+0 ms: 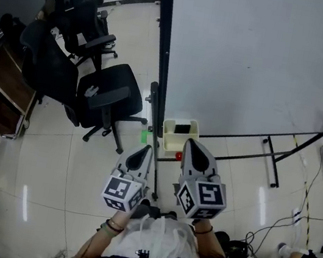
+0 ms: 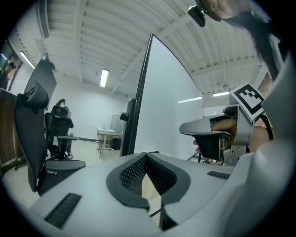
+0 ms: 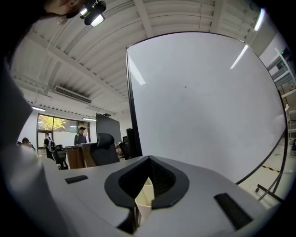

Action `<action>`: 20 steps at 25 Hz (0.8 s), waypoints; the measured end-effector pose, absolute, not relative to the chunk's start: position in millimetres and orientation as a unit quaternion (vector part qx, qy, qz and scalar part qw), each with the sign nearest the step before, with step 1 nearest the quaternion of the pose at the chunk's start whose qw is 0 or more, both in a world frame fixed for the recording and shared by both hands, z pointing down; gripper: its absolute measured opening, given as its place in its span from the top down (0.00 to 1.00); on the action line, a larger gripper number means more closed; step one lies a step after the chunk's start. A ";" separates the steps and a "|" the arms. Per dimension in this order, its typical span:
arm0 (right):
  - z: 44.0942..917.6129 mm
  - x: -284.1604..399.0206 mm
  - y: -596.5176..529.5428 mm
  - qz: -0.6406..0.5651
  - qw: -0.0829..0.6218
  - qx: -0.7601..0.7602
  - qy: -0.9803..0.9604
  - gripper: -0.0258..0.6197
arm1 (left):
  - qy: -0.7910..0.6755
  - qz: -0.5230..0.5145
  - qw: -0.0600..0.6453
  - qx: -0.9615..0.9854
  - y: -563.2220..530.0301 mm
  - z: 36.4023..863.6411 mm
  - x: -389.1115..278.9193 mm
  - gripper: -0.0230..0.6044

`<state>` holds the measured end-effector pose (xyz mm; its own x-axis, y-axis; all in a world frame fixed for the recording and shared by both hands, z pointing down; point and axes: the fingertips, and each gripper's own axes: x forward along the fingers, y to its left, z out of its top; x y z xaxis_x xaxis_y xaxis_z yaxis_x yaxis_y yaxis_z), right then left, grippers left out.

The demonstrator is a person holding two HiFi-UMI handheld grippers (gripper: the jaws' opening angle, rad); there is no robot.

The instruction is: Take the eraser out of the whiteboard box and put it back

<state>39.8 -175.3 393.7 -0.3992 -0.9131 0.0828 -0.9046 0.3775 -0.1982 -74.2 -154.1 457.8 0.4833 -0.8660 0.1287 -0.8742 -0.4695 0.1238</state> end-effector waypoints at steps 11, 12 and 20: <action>404.9 32.9 -174.7 -0.086 -0.019 -0.535 0.840 0.96 | -0.513 0.024 0.082 0.854 -151.5 456.0 -75.9 0.99; 405.7 32.3 -174.2 -0.086 -0.023 -0.535 0.840 0.96 | -0.514 0.024 0.082 0.854 -151.2 456.1 -76.0 0.99; 407.1 29.7 -174.5 -0.084 -0.026 -0.528 0.845 0.96 | -0.518 0.026 0.083 0.851 -150.2 458.2 -77.7 0.99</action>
